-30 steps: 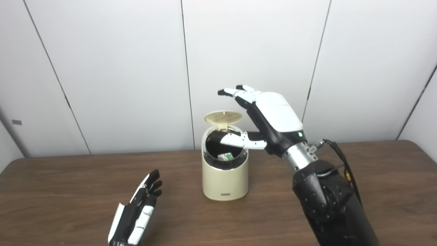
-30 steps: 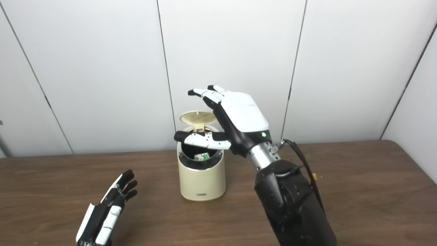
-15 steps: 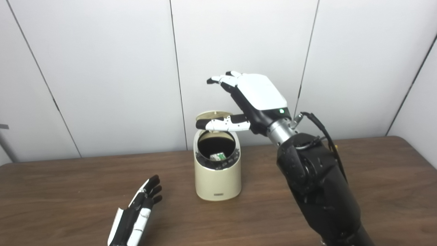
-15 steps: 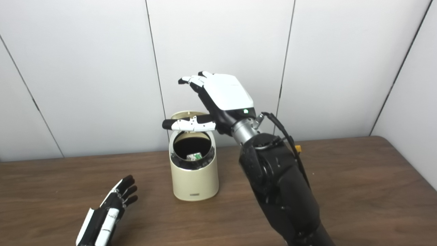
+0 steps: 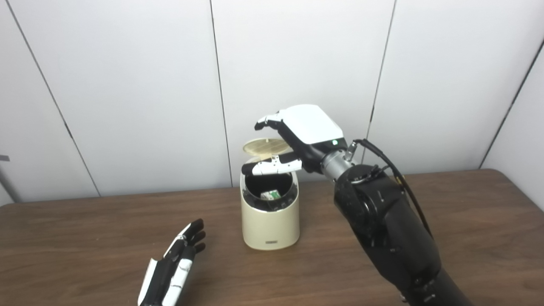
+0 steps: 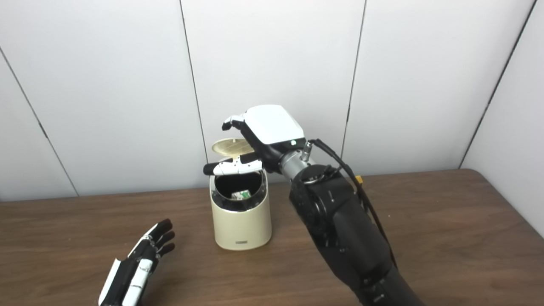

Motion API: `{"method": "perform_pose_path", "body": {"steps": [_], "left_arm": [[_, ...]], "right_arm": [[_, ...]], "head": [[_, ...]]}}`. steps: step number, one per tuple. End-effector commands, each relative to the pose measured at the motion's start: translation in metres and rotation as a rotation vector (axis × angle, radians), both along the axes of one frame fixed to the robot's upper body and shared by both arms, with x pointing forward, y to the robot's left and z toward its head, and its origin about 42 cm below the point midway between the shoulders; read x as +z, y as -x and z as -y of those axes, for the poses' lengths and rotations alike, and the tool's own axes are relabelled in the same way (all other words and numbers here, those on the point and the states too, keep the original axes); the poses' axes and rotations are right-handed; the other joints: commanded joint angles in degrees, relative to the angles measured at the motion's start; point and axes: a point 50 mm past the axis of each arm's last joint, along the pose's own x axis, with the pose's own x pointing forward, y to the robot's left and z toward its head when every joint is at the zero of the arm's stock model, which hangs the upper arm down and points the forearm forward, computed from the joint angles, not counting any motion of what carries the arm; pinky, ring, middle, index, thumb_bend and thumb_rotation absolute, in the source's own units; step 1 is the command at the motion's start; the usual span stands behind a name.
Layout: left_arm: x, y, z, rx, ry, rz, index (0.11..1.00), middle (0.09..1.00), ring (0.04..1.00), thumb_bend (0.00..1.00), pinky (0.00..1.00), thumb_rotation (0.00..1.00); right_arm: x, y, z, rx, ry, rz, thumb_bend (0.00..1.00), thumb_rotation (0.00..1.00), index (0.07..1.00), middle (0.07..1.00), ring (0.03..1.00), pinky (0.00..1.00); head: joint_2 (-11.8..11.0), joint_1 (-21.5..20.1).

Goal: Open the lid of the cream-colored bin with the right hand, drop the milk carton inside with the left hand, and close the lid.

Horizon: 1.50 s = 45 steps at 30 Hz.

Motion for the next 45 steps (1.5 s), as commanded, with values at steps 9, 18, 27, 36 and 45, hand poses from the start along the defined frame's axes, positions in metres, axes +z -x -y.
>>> {"method": "perform_pose_path", "body": {"steps": [9, 18, 27, 36, 45], "left_arm": [[0.016, -0.013, -0.003, 0.015, 0.022, 0.066, 0.930, 0.921, 0.909, 0.63, 0.88, 0.82], [0.020, -0.014, -0.001, 0.021, 0.017, 0.071, 0.925, 0.914, 0.910, 0.65, 0.88, 0.82], [0.024, -0.012, 0.002, 0.021, 0.028, 0.079, 0.923, 0.912, 0.911, 0.64, 0.90, 0.81], [0.028, -0.011, 0.007, 0.031, 0.053, 0.072, 0.918, 0.908, 0.903, 0.63, 0.88, 0.80], [0.030, -0.016, 0.013, 0.043, 0.040, 0.084, 0.916, 0.903, 0.899, 0.66, 0.86, 0.80]], "right_arm": [[0.005, 0.010, 0.018, 0.018, 0.010, 0.009, 0.80, 0.94, 0.742, 0.774, 0.860, 0.88], [-0.012, 0.022, 0.028, 0.013, 0.020, -0.006, 0.81, 0.98, 0.727, 0.759, 0.847, 0.82], [-0.046, 0.033, 0.034, 0.030, 0.000, -0.073, 0.79, 0.93, 0.739, 0.780, 0.831, 0.84], [-0.066, 0.040, 0.045, 0.018, 0.018, -0.136, 0.79, 0.94, 0.754, 0.790, 0.842, 0.88], [-0.089, 0.048, 0.042, 0.050, 0.215, -0.115, 0.74, 0.87, 0.816, 0.844, 0.884, 0.89]], "head": [[0.2, 0.5], [0.4, 0.8], [1.2, 1.1], [2.2, 1.1], [2.1, 1.7]]}}
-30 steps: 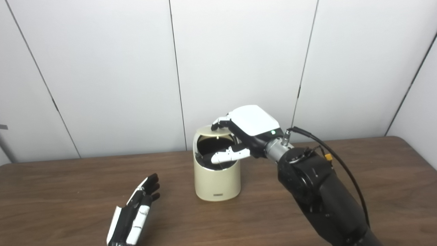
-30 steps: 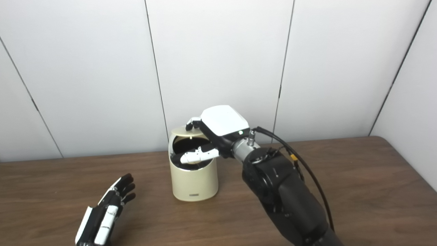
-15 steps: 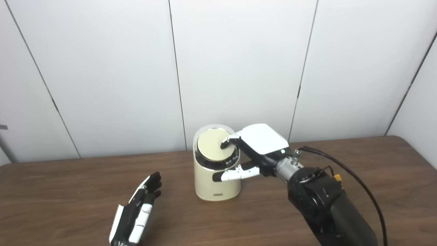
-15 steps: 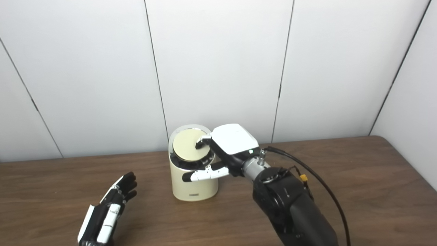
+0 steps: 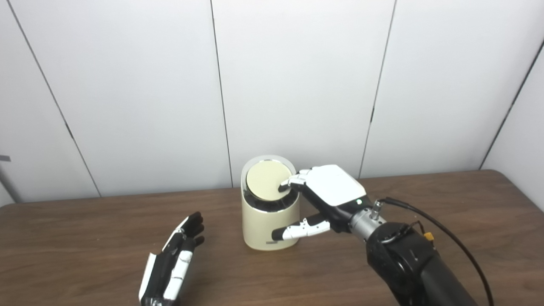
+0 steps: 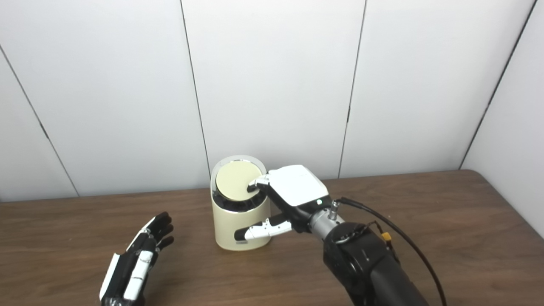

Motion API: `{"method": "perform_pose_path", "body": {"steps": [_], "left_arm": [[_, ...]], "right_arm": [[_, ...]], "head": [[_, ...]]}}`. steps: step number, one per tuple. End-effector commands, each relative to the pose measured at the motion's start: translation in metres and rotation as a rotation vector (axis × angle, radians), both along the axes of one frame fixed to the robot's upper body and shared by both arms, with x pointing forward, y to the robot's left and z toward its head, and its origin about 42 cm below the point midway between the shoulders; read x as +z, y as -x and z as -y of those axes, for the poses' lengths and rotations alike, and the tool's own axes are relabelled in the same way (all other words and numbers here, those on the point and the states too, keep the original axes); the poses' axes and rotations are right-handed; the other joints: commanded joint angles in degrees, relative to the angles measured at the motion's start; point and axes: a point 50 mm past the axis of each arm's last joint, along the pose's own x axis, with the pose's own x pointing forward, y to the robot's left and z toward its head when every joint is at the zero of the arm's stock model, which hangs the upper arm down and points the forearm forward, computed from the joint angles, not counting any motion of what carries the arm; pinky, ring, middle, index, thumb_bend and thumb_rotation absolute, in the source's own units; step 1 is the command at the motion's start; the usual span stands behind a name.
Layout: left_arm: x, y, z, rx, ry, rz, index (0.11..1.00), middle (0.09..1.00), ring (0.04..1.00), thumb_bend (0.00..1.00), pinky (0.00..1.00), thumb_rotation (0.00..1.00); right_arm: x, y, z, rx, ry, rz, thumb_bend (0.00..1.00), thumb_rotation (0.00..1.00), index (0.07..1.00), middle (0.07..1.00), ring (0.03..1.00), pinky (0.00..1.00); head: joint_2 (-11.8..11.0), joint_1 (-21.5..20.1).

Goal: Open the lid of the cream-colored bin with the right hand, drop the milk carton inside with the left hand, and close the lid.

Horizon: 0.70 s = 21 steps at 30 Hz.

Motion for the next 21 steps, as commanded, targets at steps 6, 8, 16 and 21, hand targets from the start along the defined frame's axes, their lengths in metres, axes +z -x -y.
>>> {"method": "perform_pose_path", "body": {"steps": [6, 8, 16, 21], "left_arm": [[0.022, -0.010, 0.007, -0.002, 0.005, 0.087, 0.914, 0.900, 0.891, 0.65, 0.84, 0.80], [0.022, -0.010, 0.008, -0.004, 0.003, 0.089, 0.914, 0.901, 0.890, 0.65, 0.84, 0.80], [0.024, -0.010, 0.010, -0.008, -0.004, 0.090, 0.913, 0.902, 0.888, 0.65, 0.83, 0.81], [0.025, -0.010, 0.012, -0.007, -0.002, 0.092, 0.913, 0.902, 0.888, 0.64, 0.83, 0.81]], "right_arm": [[-0.027, 0.002, -0.011, 0.050, 0.399, 0.009, 0.68, 0.75, 0.828, 0.851, 0.902, 0.94], [-0.039, 0.001, -0.010, 0.072, 0.462, 0.038, 0.68, 0.72, 0.817, 0.838, 0.889, 0.93], [-0.065, 0.008, -0.014, 0.084, 0.680, 0.051, 0.69, 0.65, 0.807, 0.840, 0.886, 0.92], [-0.073, 0.011, -0.015, 0.084, 0.685, 0.043, 0.69, 0.65, 0.796, 0.834, 0.880, 0.90]], "head": [[0.0, 0.1], [0.1, 0.2], [0.1, 0.3], [0.2, 0.6]]}}
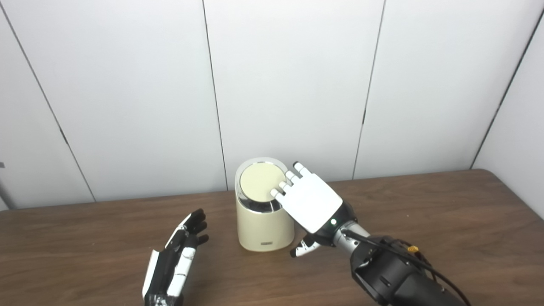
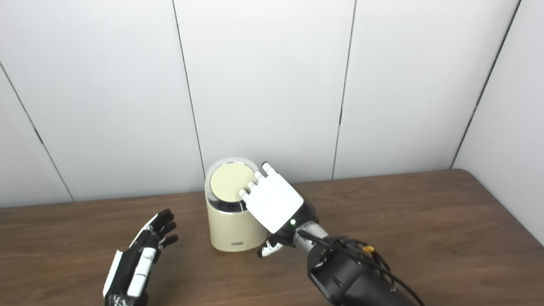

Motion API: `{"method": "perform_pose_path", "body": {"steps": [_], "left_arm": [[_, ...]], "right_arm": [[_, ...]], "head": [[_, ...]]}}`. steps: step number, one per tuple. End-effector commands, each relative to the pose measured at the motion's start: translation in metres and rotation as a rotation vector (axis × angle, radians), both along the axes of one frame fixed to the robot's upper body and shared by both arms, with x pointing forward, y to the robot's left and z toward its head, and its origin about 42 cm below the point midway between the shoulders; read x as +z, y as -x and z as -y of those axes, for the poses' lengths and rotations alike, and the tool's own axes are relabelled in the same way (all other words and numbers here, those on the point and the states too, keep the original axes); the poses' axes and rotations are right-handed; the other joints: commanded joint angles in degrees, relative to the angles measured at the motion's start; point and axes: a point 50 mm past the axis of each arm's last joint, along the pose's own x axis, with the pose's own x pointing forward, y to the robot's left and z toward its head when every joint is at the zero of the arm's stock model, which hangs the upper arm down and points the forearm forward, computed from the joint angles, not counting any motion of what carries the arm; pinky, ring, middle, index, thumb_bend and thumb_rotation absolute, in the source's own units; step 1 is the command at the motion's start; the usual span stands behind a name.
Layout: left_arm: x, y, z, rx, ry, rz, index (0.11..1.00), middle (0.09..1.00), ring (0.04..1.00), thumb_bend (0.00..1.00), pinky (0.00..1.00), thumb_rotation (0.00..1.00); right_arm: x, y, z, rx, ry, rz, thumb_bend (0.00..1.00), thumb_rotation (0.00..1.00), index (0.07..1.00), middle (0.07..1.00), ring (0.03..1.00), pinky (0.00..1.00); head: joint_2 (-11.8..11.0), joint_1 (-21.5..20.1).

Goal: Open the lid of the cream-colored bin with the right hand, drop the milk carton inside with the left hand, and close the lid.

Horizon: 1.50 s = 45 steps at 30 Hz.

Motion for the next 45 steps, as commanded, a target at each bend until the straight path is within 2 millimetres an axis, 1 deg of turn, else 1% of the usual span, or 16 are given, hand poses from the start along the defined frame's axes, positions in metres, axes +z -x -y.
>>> {"method": "perform_pose_path", "body": {"steps": [1, 4, 7, 13, 19, 24, 28, 29, 30, 31, 32, 34, 37, 39, 42, 45], "left_arm": [[0.022, -0.008, 0.006, -0.008, 0.000, 0.083, 0.913, 0.902, 0.887, 0.64, 0.83, 0.81], [0.022, -0.008, 0.006, -0.009, 0.002, 0.085, 0.916, 0.904, 0.891, 0.64, 0.83, 0.80], [0.024, -0.008, 0.006, -0.010, 0.000, 0.089, 0.918, 0.904, 0.889, 0.65, 0.82, 0.80], [0.025, -0.009, 0.004, -0.005, -0.002, 0.088, 0.915, 0.904, 0.889, 0.66, 0.83, 0.80], [0.024, -0.009, 0.004, -0.006, -0.001, 0.085, 0.911, 0.903, 0.889, 0.65, 0.82, 0.80], [0.024, -0.006, 0.004, 0.000, -0.001, 0.082, 0.912, 0.902, 0.890, 0.65, 0.81, 0.80], [0.024, -0.005, 0.004, -0.003, 0.004, 0.075, 0.912, 0.903, 0.895, 0.64, 0.82, 0.79], [0.024, -0.005, 0.005, -0.001, 0.006, 0.073, 0.911, 0.902, 0.895, 0.64, 0.82, 0.79], [0.024, -0.005, 0.005, 0.000, 0.007, 0.071, 0.908, 0.900, 0.892, 0.64, 0.82, 0.79], [0.024, -0.005, 0.005, 0.001, 0.006, 0.072, 0.907, 0.899, 0.891, 0.64, 0.82, 0.79], [0.024, -0.005, 0.005, 0.002, 0.006, 0.073, 0.905, 0.898, 0.889, 0.64, 0.82, 0.79], [0.024, -0.004, 0.005, 0.001, 0.005, 0.073, 0.906, 0.898, 0.888, 0.63, 0.82, 0.80], [0.023, -0.004, 0.004, -0.001, 0.003, 0.072, 0.907, 0.897, 0.888, 0.63, 0.82, 0.80], [0.023, -0.003, 0.003, 0.001, 0.000, 0.069, 0.906, 0.897, 0.890, 0.63, 0.83, 0.80], [0.024, -0.002, 0.003, -0.001, -0.007, 0.065, 0.910, 0.902, 0.903, 0.63, 0.85, 0.80], [0.024, -0.001, 0.003, -0.001, -0.006, 0.062, 0.912, 0.904, 0.908, 0.63, 0.85, 0.80]], "right_arm": [[-0.057, 0.004, 0.011, -0.049, 0.176, -0.238, 0.68, 0.64, 0.791, 0.832, 0.877, 0.89], [-0.058, 0.003, 0.010, -0.065, 0.173, -0.281, 0.70, 0.63, 0.796, 0.832, 0.879, 0.88], [-0.059, 0.003, 0.010, -0.077, 0.160, -0.327, 0.71, 0.65, 0.808, 0.841, 0.892, 0.89], [-0.064, 0.006, 0.011, -0.076, 0.150, -0.363, 0.76, 0.64, 0.788, 0.818, 0.861, 0.84], [-0.069, 0.010, 0.009, -0.089, 0.121, -0.403, 0.75, 0.61, 0.799, 0.827, 0.875, 0.87], [-0.068, 0.016, 0.010, -0.004, 0.052, -0.379, 0.74, 0.55, 0.798, 0.826, 0.864, 0.84], [-0.069, 0.021, 0.010, 0.049, -0.070, -0.281, 0.74, 0.49, 0.795, 0.833, 0.859, 0.79], [-0.068, 0.023, 0.009, 0.049, -0.124, -0.251, 0.72, 0.48, 0.834, 0.878, 0.903, 0.84], [-0.067, 0.024, 0.009, 0.048, -0.160, -0.231, 0.69, 0.46, 0.905, 0.948, 0.960, 0.91], [-0.062, 0.023, 0.007, 0.042, -0.234, -0.194, 0.68, 0.46, 0.929, 0.972, 0.980, 0.94], [-0.059, 0.022, 0.006, 0.038, -0.280, -0.171, 0.64, 0.50, 0.964, 0.986, 0.990, 0.97], [-0.048, 0.019, 0.004, 0.045, -0.420, -0.117, 0.61, 0.56, 0.993, 0.997, 0.998, 0.99], [-0.030, 0.012, 0.003, 0.091, -0.639, -0.012, 0.67, 0.60, 1.000, 1.000, 1.000, 1.00], [-0.017, 0.009, 0.003, 0.127, -0.732, 0.039, 0.66, 0.65, 1.000, 1.000, 1.000, 1.00], [0.000, 0.006, 0.006, 0.170, -0.814, 0.095, 0.61, 0.69, 1.000, 1.000, 1.000, 1.00], [0.006, 0.007, 0.017, 0.179, -0.913, 0.147, 0.62, 0.68, 1.000, 1.000, 1.000, 1.00]], "head": [[0.0, 0.0], [0.0, 0.0], [0.3, 0.1], [0.3, 0.0], [0.4, 0.0], [0.7, 0.1], [0.9, 0.3], [0.9, 0.3], [0.9, 0.3], [0.9, 0.3], [0.9, 0.3], [0.9, 0.8], [0.9, 0.8], [0.8, 1.0], [0.9, 1.0], [0.7, 1.0]]}}
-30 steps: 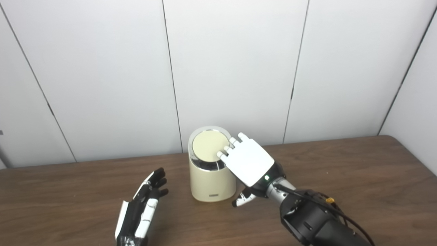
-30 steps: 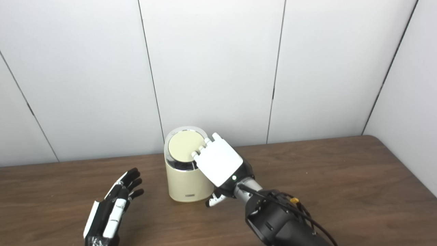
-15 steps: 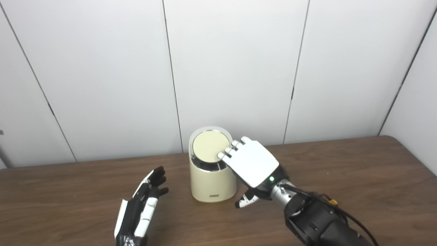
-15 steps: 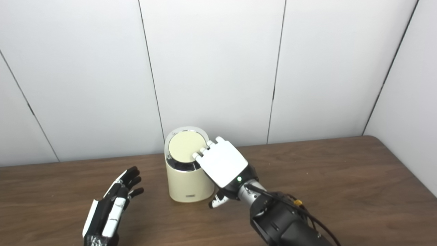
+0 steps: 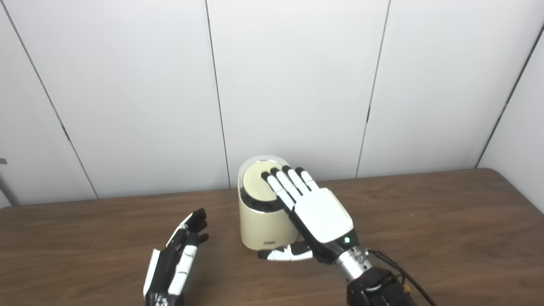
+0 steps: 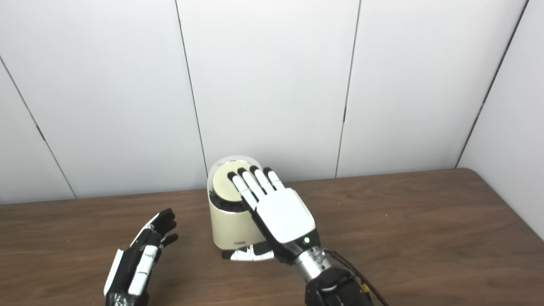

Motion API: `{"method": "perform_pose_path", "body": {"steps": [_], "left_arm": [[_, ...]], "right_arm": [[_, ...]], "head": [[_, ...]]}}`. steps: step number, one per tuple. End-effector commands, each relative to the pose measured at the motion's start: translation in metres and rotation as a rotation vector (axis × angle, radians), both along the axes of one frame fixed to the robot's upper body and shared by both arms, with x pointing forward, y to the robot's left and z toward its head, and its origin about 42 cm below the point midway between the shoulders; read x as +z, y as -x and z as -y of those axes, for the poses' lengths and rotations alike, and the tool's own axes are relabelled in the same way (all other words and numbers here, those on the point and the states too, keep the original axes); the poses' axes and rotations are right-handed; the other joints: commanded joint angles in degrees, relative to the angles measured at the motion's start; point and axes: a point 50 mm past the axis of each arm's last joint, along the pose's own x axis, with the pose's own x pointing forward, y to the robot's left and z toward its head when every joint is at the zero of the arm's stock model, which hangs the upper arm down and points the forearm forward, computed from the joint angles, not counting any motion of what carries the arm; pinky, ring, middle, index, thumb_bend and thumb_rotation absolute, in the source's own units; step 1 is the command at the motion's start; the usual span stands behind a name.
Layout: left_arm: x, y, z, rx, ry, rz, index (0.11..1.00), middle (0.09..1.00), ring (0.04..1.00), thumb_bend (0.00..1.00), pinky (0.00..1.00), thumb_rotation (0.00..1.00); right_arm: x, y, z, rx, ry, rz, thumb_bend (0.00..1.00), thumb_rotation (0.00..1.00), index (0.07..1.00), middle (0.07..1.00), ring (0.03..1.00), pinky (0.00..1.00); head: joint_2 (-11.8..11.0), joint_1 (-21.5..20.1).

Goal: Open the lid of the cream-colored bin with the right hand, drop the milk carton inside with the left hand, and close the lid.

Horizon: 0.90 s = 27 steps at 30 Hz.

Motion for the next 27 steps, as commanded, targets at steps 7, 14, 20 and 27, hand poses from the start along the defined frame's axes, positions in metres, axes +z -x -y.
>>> {"method": "perform_pose_path", "body": {"steps": [7, 14, 20, 27], "left_arm": [[0.012, -0.003, -0.001, 0.001, 0.010, 0.059, 0.900, 0.893, 0.883, 0.63, 0.82, 0.78], [0.011, 0.000, -0.006, 0.049, 0.027, 0.088, 0.873, 0.869, 0.863, 0.54, 0.81, 0.80], [0.013, 0.008, -0.016, 0.127, 0.058, 0.152, 0.814, 0.816, 0.806, 0.25, 0.75, 0.78], [0.014, 0.025, -0.035, 0.184, 0.092, 0.154, 0.799, 0.801, 0.792, 0.20, 0.74, 0.72]], "right_arm": [[-0.007, 0.011, 0.043, -0.002, -0.358, 0.056, 0.60, 0.78, 1.000, 1.000, 1.000, 1.00], [-0.070, 0.029, 0.062, 0.106, -0.666, -0.015, 0.42, 0.91, 0.992, 0.997, 0.981, 0.90], [-0.089, 0.058, 0.047, 0.089, -0.911, -0.202, 0.21, 0.91, 0.903, 0.923, 0.900, 0.82], [-0.101, 0.077, 0.041, 0.054, -0.985, -0.276, 0.15, 0.83, 0.861, 0.876, 0.873, 0.78]], "head": [[0.0, 0.4], [0.3, 1.0], [0.9, 2.1], [2.3, 2.5]]}}
